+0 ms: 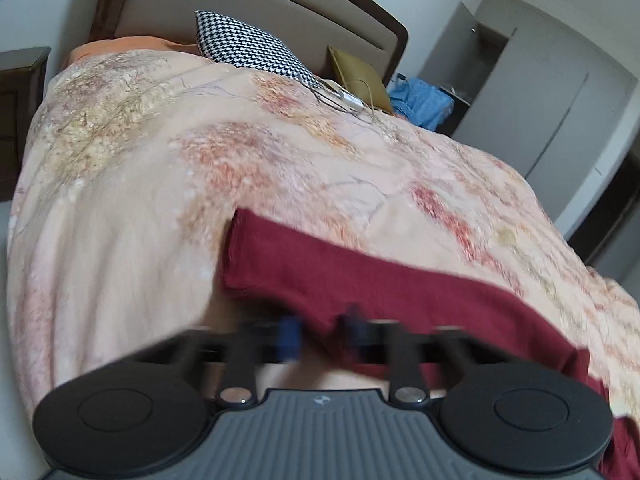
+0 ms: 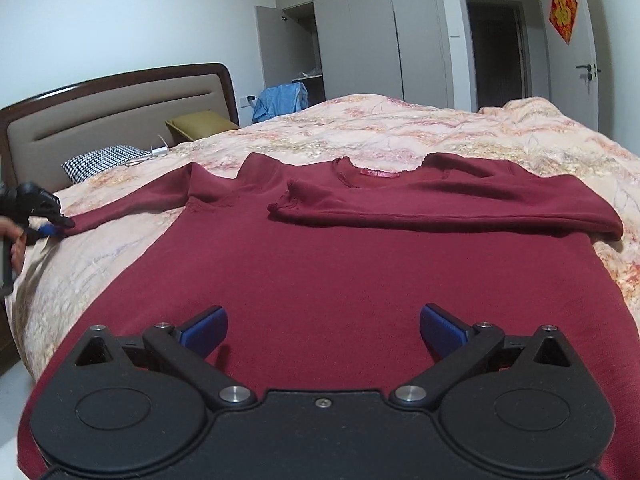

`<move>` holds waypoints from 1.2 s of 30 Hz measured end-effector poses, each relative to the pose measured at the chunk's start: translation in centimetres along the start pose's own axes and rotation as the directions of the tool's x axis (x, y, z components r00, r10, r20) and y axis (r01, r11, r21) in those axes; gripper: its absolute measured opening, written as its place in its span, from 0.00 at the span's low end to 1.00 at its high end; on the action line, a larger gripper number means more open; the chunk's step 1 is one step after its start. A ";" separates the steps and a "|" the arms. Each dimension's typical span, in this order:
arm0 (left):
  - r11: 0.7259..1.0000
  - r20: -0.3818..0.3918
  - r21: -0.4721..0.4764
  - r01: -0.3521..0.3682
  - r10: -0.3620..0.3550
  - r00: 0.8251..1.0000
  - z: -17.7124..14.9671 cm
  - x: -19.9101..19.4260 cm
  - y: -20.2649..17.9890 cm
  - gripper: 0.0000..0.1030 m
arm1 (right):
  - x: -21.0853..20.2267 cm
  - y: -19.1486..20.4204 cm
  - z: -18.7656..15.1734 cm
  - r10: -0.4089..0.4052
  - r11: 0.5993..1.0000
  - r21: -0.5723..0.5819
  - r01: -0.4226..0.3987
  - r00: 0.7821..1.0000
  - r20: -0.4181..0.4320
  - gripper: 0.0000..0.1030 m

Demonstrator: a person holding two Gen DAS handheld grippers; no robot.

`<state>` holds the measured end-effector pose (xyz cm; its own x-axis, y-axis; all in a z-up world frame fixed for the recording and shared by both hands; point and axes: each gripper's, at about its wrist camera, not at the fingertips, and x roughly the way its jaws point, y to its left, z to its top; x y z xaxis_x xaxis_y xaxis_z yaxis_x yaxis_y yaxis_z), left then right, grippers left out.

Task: Fold small clothes
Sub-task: 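Grasp the cuff of the other sleeve with the left tool, then lift the sleeve and lay it across the sweater body, open left tool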

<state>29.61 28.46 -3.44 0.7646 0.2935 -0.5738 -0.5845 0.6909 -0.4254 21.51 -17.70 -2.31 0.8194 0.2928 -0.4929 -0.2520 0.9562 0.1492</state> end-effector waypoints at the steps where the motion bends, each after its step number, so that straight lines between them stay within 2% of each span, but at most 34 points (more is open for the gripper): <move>1: 1.000 0.010 -0.014 0.006 -0.006 1.000 0.3 0.2 0.1 0.07 | 0.0 -0.1 -0.1 0.003 1.000 -0.001 -0.003 1.000 0.001 0.99; 5: 0.999 0.106 0.033 0.008 -0.011 0.994 2.2 -0.4 -0.4 0.05 | 0.0 -0.2 0.0 0.010 1.000 0.003 -0.010 1.000 0.000 0.99; 8: 0.998 0.210 0.069 -0.004 -0.011 0.978 4.3 -2.0 -0.5 0.05 | 0.0 -0.3 0.0 0.011 1.000 0.005 -0.011 1.000 0.000 0.99; 10: 0.997 0.237 0.082 -0.016 -0.004 0.972 5.7 -2.5 -0.2 0.05 | 0.0 -0.3 0.0 0.010 1.000 0.001 -0.010 1.000 0.000 0.99; 12: 0.993 0.237 0.112 -0.033 0.006 0.971 6.7 -2.1 0.1 0.05 | 0.2 -0.2 -0.1 0.006 1.000 -0.005 -0.006 1.000 -0.003 0.99; 16: 0.984 0.191 0.178 -0.009 -0.026 0.981 7.1 -0.5 0.1 0.04 | 0.4 0.0 0.0 0.009 1.000 -0.010 -0.009 1.000 -0.003 0.99; 19: 0.979 0.192 0.198 0.051 -0.090 0.977 7.3 -1.6 -1.2 0.04 | 0.2 -0.2 0.2 0.017 1.000 0.006 -0.017 1.000 0.005 0.99; 22: 0.956 0.198 0.269 0.114 -0.171 0.965 7.6 -4.0 -4.2 0.04 | -0.1 -0.5 0.4 0.026 0.999 0.024 -0.027 1.000 0.015 0.99; 25: 0.917 0.195 0.364 0.164 -0.248 0.949 7.5 -7.2 -8.6 0.04 | -0.5 -0.7 0.6 0.033 0.999 0.034 -0.034 0.999 0.030 0.99; 27: 0.875 0.179 0.426 0.230 -0.330 0.927 6.9 -9.3 -11.8 0.04 | -0.9 -1.0 0.7 0.034 0.998 0.042 -0.036 0.999 0.043 0.99; 32: 0.754 0.094 0.556 0.351 -0.476 0.874 3.5 -13.1 -19.6 0.05 | -2.5 -2.5 0.7 0.020 0.998 0.061 -0.025 0.997 0.071 0.99; 36: 0.642 -0.025 0.616 0.457 -0.564 0.825 -1.2 -14.3 -25.0 0.05 | -4.0 -4.5 0.3 -0.016 0.997 0.074 0.010 0.997 0.078 0.99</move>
<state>32.90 6.20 14.54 0.9541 -0.1638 -0.2508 0.1417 0.9844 -0.1041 19.54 -23.15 -0.73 0.8611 0.2771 -0.4263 -0.2051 0.9565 0.2074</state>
